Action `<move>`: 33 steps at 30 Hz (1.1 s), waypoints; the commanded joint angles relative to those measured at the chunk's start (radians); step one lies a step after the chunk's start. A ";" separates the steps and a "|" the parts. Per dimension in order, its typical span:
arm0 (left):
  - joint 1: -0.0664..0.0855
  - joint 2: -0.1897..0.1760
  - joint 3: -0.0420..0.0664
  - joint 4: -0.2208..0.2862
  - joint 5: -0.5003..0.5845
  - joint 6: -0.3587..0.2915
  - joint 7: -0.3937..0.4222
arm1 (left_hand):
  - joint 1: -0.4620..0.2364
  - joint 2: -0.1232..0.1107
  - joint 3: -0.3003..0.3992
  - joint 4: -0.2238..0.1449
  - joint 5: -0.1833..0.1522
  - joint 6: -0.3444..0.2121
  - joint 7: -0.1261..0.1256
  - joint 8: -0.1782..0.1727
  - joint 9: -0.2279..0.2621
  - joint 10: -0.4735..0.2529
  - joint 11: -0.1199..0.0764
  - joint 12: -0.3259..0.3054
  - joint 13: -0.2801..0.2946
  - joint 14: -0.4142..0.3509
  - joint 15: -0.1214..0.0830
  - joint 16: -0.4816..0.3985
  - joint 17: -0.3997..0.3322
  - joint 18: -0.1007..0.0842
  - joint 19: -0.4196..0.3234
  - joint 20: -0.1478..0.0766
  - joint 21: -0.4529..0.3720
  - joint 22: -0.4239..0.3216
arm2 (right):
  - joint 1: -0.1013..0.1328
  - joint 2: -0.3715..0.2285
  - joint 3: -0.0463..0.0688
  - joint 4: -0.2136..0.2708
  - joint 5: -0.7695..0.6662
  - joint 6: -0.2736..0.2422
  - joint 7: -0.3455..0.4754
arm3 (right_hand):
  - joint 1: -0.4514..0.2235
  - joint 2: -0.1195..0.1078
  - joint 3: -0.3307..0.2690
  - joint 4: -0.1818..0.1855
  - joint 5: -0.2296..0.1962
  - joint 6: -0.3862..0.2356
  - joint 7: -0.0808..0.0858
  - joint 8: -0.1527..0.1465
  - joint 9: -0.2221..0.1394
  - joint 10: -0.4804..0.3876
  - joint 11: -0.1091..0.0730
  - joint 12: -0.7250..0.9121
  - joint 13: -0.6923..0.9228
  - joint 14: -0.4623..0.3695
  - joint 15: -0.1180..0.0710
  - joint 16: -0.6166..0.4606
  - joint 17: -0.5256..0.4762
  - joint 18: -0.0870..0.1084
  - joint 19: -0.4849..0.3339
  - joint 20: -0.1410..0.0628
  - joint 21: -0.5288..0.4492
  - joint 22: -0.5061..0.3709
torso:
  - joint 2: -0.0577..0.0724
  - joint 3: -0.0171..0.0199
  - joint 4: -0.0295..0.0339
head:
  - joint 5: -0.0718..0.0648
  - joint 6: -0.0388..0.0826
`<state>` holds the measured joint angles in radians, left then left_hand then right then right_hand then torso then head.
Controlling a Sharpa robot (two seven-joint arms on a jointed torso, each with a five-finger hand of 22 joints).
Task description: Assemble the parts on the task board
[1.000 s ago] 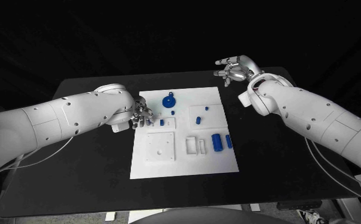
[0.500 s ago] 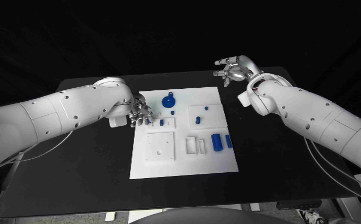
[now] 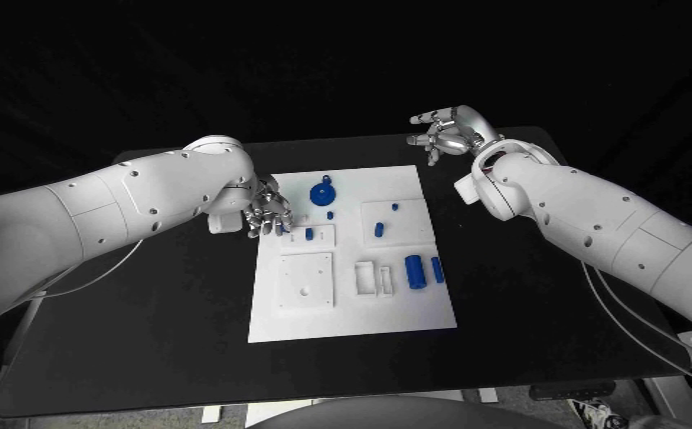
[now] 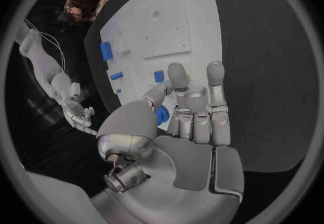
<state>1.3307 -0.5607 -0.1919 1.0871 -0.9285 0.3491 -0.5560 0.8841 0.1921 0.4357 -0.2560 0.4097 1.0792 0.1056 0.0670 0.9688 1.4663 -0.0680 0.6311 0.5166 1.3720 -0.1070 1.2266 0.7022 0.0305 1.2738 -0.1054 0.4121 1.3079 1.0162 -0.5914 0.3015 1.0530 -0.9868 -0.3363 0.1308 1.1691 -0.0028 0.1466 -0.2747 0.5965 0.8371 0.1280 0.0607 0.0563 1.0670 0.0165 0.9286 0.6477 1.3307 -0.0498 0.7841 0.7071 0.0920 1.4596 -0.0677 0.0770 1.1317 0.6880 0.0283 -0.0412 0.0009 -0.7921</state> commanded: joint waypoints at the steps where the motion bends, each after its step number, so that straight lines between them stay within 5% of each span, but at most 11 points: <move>1: 0.002 0.011 0.000 -0.009 0.007 0.045 0.004 | 0.004 0.006 0.001 -0.004 0.007 0.213 -0.131 0.005 0.002 0.039 -0.005 0.005 0.001 0.000 0.002 -0.003 0.001 0.019 0.000 0.007 0.004 0.019 | 0.000 0.002 0.001 0.001 -0.006 0.010 0.006 | 0.000 -0.012 0.006 -0.002 0.004 -0.003 0.007 -0.006 -0.001 -0.001 0.000 -0.005 -0.002 -0.001 -0.002 -0.005 0.001 0.005 -0.008 -0.002 0.003 0.001 | 0.000 -0.0011 0.0003 | 0.001 0.000; 16: -0.002 0.058 -0.006 -0.058 0.005 0.053 0.012 | 0.006 0.006 0.001 -0.003 0.006 0.211 -0.131 0.005 0.006 0.038 -0.005 0.004 0.004 -0.001 0.002 -0.003 0.002 0.019 -0.001 0.007 0.006 0.019 | 0.000 0.007 0.001 0.001 -0.007 0.010 0.006 | 0.000 -0.012 0.006 -0.002 0.004 -0.003 0.007 -0.006 -0.001 -0.001 0.000 -0.005 -0.002 -0.001 -0.002 -0.005 0.001 0.005 -0.008 -0.002 0.003 0.001 | 0.000 -0.0008 -0.0011 | 0.000 0.000; 33: -0.013 0.069 -0.017 -0.070 -0.022 0.058 0.008 | 0.009 0.006 0.002 -0.003 0.006 0.211 -0.131 0.004 0.010 0.038 -0.005 0.003 0.008 -0.001 0.002 -0.003 0.004 0.018 -0.002 0.006 0.008 0.019 | 0.000 0.007 0.001 0.002 -0.007 0.010 0.006 | 0.000 -0.012 0.006 -0.002 0.004 -0.003 0.007 -0.006 -0.001 -0.001 0.000 -0.005 -0.002 -0.001 -0.002 -0.005 0.001 0.005 -0.008 -0.002 0.003 0.001 | 0.000 -0.0007 0.0009 | 0.000 -0.004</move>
<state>1.3185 -0.4928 -0.2089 1.0166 -0.9383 0.3900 -0.5534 0.8844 0.1921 0.4327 -0.2587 0.4127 1.0821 0.1085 0.0648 0.9773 1.4666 -0.0676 0.6311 0.5238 1.3719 -0.1069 1.2266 0.7046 0.0305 1.2738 -0.1054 0.4160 1.3074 1.0162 -0.5859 0.3015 1.0539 -0.9876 -0.3359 0.1309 1.1691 -0.0028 0.1466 -0.2748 0.5965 0.8371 0.1280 0.0607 0.0563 1.0670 0.0165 0.9286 0.6478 1.3308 -0.0498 0.7841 0.7072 0.0920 1.4596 -0.0677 0.0770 1.1314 0.6879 0.0276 -0.0402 -0.0005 -0.7951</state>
